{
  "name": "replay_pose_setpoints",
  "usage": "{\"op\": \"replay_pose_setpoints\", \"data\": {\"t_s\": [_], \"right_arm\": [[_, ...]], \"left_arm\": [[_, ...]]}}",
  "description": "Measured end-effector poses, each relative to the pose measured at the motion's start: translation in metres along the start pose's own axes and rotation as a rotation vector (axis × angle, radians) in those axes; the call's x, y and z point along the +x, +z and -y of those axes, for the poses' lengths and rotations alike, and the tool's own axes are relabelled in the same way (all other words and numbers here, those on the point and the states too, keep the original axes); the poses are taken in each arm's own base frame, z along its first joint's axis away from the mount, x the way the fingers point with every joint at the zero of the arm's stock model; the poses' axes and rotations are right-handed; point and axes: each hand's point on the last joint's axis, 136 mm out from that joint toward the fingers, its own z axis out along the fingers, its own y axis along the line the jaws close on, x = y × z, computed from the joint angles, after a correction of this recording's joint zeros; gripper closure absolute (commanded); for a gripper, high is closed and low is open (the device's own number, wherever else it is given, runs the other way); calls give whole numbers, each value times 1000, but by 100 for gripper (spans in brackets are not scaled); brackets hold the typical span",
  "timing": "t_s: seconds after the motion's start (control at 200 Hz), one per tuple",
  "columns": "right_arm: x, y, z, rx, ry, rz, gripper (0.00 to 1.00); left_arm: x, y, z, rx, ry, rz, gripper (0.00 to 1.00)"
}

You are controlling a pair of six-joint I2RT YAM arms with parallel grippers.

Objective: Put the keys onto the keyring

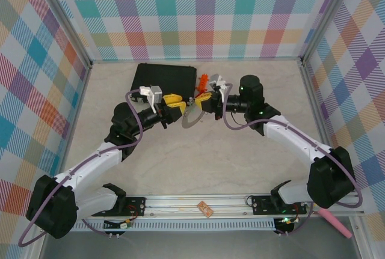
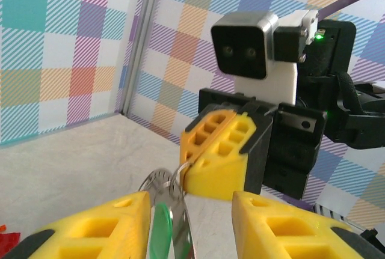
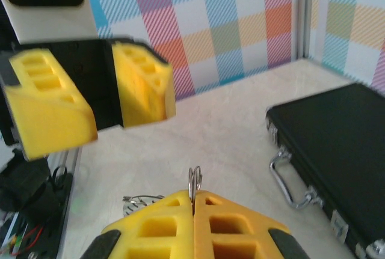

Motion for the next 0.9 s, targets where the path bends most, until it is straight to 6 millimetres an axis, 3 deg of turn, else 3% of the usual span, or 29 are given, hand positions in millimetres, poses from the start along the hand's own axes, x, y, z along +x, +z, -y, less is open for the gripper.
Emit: {"op": "replay_pose_setpoints", "data": {"t_s": [0.165,0.445,0.9], "right_arm": [[-24,-10,4,-8,1,116,100],[-54,-17,-8,-75,-51,229,100],[-35,-4,-13,-208,41,172,100]], "left_arm": [[-2,-1,0,1,-8,11,60],[-7,-1,0,0,-9,30,60],[5,4,-4,25,-27,-2,59]]}}
